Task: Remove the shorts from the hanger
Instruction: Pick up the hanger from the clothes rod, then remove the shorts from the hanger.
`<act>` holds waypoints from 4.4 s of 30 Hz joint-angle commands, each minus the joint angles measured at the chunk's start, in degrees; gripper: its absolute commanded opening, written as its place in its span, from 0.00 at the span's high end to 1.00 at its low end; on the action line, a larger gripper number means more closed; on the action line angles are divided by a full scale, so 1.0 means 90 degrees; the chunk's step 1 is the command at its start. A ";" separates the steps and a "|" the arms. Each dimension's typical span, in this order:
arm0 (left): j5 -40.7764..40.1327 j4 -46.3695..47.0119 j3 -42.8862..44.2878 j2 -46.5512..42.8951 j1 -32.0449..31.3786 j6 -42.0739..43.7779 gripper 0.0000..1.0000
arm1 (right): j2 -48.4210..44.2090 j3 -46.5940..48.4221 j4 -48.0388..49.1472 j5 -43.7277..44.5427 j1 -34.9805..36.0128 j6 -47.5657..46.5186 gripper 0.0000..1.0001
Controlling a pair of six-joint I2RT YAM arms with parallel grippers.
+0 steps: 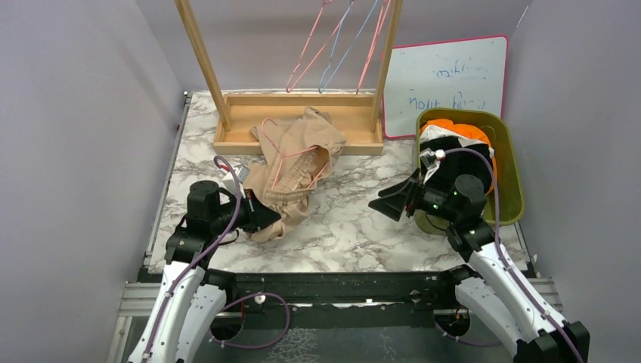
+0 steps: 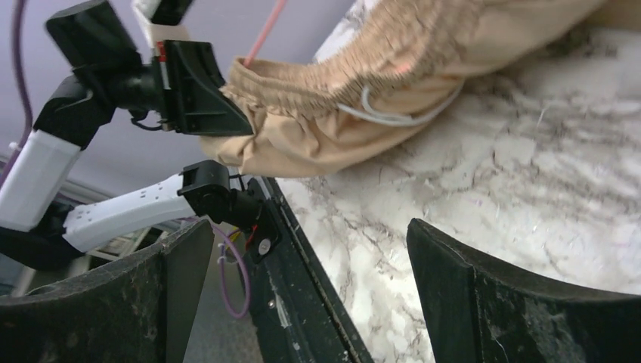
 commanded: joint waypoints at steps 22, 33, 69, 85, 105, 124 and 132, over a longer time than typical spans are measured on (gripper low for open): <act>-0.2285 0.0949 0.0388 0.1559 -0.4081 0.0161 1.00 | 0.0254 0.0414 -0.0624 0.0123 0.0036 -0.0365 0.05; -0.3233 0.1344 0.0447 0.1580 -0.5161 0.0138 1.00 | 0.1242 0.0868 -0.0730 0.1983 0.1690 -0.0012 0.11; -0.3831 0.1442 0.0438 0.1590 -0.5451 -0.0080 0.64 | 0.1848 -0.0178 0.1969 0.4050 0.2814 0.3076 0.99; -0.4158 0.1530 0.1275 0.2839 -0.5447 0.0113 0.60 | 0.1697 -0.0326 0.1716 0.3933 0.2814 0.3077 0.99; -0.4981 0.0147 0.0384 0.0480 -0.5452 -0.0759 1.00 | 0.0896 0.0814 -0.0903 0.6385 0.2814 0.1986 0.99; -0.5082 0.0104 0.0245 0.1298 -0.5453 -0.0806 1.00 | 0.0719 0.1339 -0.1008 0.6552 0.2797 0.2400 0.99; -0.3137 0.0482 0.0140 0.1437 -0.5475 -0.0541 1.00 | 0.0953 0.1335 -0.0680 0.6809 0.2795 0.2754 0.99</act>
